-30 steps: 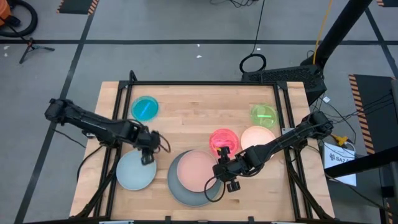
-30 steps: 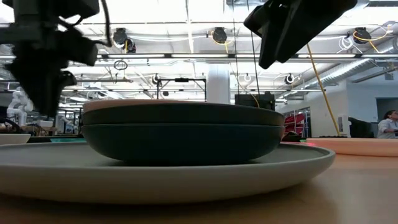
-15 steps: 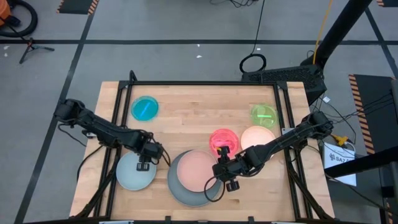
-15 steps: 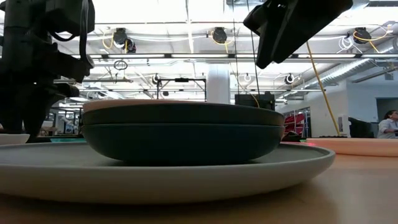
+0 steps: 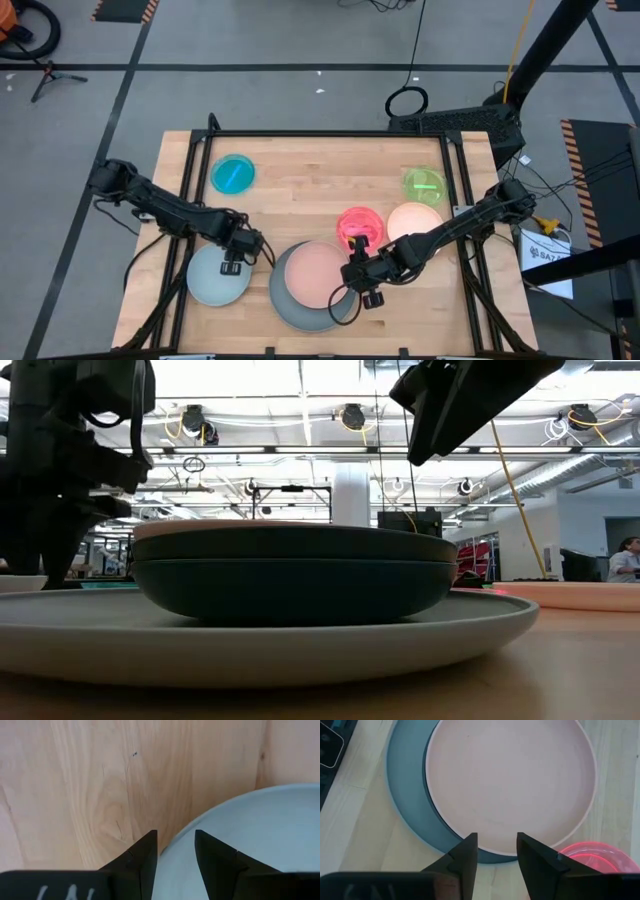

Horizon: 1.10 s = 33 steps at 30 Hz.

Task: Stack plastic plates
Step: Stack the light blue plate on top of the pink plate

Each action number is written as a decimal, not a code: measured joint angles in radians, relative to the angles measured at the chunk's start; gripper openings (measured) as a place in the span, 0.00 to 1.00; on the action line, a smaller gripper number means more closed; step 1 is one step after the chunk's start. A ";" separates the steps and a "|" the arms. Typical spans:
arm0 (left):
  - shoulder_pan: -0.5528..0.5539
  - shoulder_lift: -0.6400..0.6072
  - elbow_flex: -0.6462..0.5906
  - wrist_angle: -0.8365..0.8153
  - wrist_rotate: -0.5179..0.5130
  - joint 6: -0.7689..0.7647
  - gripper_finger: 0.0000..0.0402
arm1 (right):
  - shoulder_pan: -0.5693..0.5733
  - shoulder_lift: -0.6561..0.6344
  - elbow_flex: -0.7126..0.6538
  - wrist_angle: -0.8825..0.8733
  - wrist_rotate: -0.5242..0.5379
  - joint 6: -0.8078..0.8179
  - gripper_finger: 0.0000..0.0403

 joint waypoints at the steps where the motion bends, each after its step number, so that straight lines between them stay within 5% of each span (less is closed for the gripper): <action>1: 0.000 0.007 0.000 0.000 0.000 0.000 0.34 | 0.000 0.000 0.000 0.000 0.000 0.000 0.32; 10: -0.016 0.070 0.000 0.015 0.000 0.011 0.33 | 0.000 0.000 0.000 0.000 0.000 0.000 0.32; 20: -0.033 0.053 0.003 -0.009 0.020 -0.020 0.06 | 0.000 0.000 0.000 0.002 0.000 0.003 0.32; 25: -0.034 0.013 0.029 -0.060 0.016 -0.035 0.03 | 0.000 0.000 0.000 0.003 0.000 0.026 0.32; 33: -0.033 -0.102 0.162 -0.205 -0.134 -0.034 0.03 | 0.012 0.000 0.000 -0.001 0.012 0.017 0.32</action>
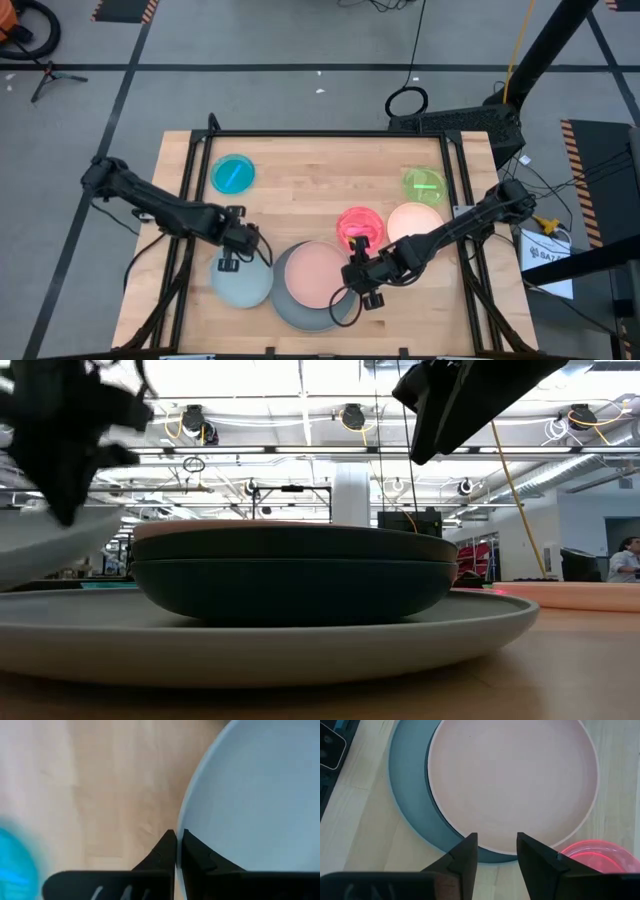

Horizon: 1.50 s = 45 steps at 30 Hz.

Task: Stack plastic plates
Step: Stack the light blue plate on top of the pink plate

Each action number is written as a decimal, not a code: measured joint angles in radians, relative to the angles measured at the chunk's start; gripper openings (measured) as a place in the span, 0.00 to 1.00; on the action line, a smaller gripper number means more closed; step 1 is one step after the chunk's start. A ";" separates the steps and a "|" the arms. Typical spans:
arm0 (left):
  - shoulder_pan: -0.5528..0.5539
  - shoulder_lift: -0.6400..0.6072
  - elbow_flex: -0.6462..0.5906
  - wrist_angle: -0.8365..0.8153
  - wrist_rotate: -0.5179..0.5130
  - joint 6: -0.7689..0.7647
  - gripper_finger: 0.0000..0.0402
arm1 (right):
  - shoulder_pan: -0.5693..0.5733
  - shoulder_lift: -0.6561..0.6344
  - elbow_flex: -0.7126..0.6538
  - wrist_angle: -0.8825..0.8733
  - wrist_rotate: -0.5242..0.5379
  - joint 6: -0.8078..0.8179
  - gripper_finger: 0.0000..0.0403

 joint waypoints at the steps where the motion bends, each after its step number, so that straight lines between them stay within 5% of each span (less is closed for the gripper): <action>1: 0.000 -0.016 0.021 -0.012 -0.018 0.001 0.03 | 0.005 0.000 0.000 -0.002 0.018 -0.004 0.32; 15: 0.000 -0.115 0.330 0.027 -0.098 0.013 0.03 | 0.060 -0.004 0.000 -0.060 0.153 -0.025 0.32; 26: 0.005 -0.075 0.341 0.259 -0.222 0.010 0.03 | 0.108 -0.084 0.000 -0.102 0.257 -0.062 0.32; 45: 0.074 0.208 0.340 0.332 -0.228 -0.081 0.09 | 0.113 -0.205 0.000 -0.059 0.274 -0.172 0.32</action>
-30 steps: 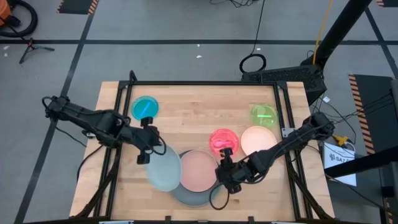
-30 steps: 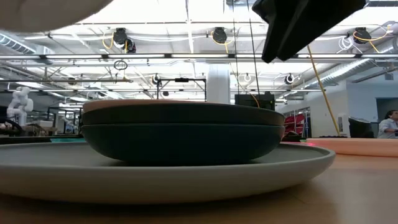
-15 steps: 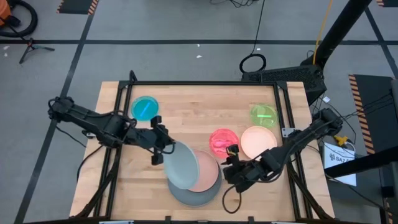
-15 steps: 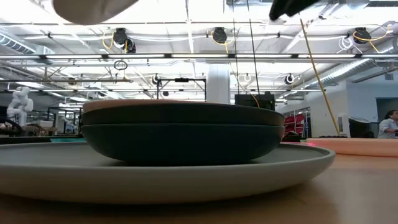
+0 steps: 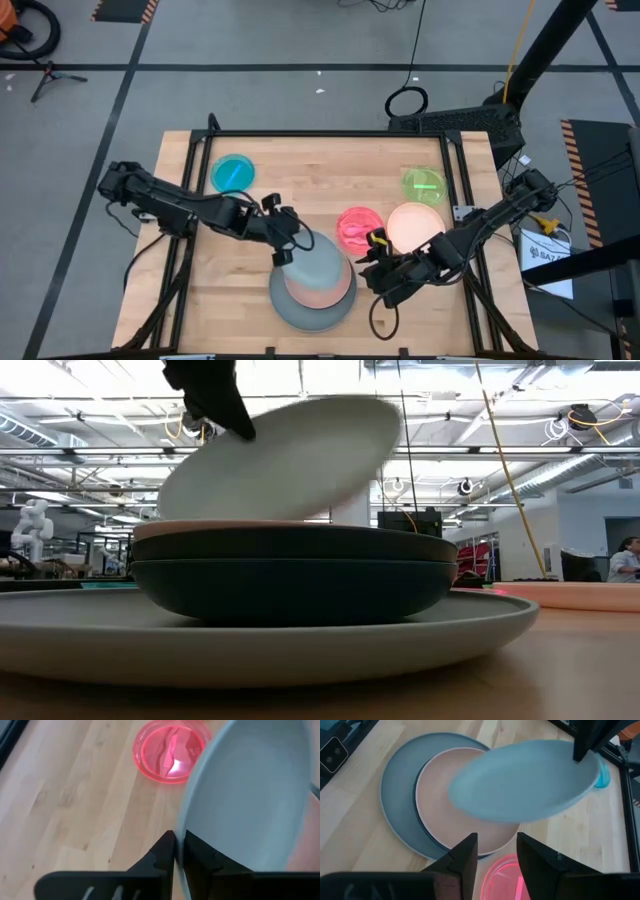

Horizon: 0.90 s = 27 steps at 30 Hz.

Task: Stack plastic plates
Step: Stack the light blue plate on top of the pink plate, then move the stacked plates to the center of the table

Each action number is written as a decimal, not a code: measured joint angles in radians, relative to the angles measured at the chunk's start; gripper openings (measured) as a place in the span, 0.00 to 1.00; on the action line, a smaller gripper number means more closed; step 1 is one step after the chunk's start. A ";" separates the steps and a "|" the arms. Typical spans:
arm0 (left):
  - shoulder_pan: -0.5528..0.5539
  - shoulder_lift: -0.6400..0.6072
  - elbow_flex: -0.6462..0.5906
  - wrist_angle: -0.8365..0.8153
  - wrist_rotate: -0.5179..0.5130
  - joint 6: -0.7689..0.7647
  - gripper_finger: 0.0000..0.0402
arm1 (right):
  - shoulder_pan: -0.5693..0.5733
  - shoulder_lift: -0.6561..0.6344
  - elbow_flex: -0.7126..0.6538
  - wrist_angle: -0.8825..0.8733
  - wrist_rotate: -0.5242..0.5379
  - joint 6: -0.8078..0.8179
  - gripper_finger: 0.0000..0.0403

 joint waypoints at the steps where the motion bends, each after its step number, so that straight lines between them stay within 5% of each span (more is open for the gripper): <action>1: 0.000 0.006 0.000 0.000 0.000 0.001 0.09 | 0.000 0.000 0.000 0.000 -0.001 0.004 0.32; 14: 0.000 0.010 0.000 0.000 0.051 0.036 0.12 | -0.001 0.000 0.000 0.000 -0.002 0.026 0.32; 27: 0.000 0.010 0.000 -0.042 0.089 0.121 0.45 | -0.001 0.000 0.000 -0.001 0.000 0.063 0.32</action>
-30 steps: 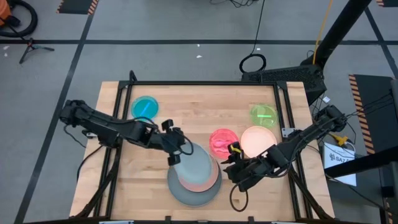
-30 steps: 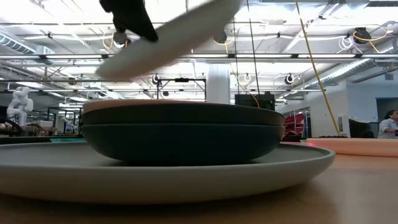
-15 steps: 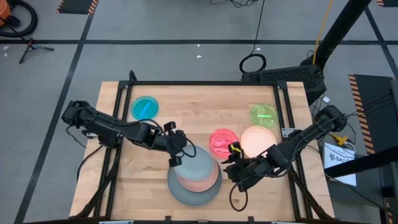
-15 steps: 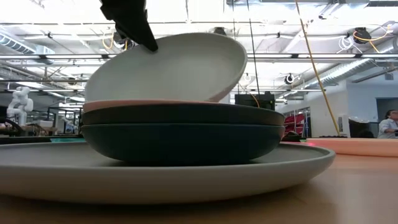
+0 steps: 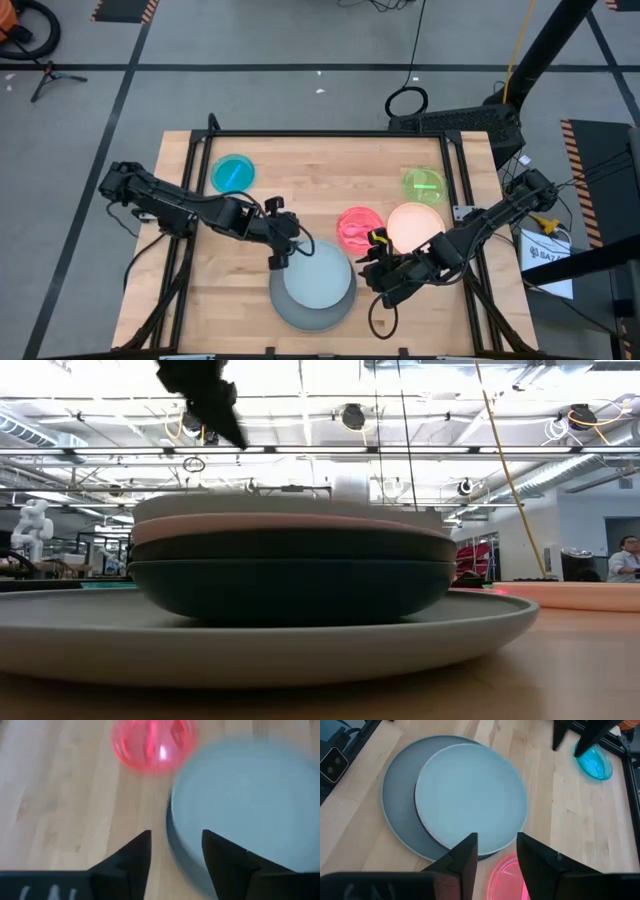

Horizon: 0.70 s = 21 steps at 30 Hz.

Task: Stack plastic plates
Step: Move the stacked plates to the center of the table

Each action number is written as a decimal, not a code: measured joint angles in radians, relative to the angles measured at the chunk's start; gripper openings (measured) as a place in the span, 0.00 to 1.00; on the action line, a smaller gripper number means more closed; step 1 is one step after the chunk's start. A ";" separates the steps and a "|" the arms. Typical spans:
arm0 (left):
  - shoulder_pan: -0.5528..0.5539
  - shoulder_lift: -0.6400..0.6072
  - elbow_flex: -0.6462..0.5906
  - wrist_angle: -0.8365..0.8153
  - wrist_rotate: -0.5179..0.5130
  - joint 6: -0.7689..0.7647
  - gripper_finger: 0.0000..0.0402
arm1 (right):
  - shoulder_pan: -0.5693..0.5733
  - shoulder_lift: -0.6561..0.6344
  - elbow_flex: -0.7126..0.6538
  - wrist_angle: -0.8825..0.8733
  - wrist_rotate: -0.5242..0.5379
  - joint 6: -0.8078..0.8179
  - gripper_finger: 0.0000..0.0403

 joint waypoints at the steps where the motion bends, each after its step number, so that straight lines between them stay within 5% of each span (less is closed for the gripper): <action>1: -0.006 -0.001 0.000 -0.052 0.023 0.038 0.46 | 0.000 0.000 0.000 -0.001 0.000 0.005 0.32; 4: -0.064 -0.002 -0.021 -0.167 0.051 0.150 0.46 | 0.000 0.000 0.000 -0.016 0.000 0.022 0.32; 8: -0.132 -0.001 -0.134 -0.056 0.137 0.246 0.39 | 0.000 0.000 0.000 -0.023 0.001 0.039 0.32; 21: -0.130 -0.001 -0.407 0.360 0.149 0.112 0.15 | 0.000 0.000 0.000 -0.004 0.002 0.039 0.32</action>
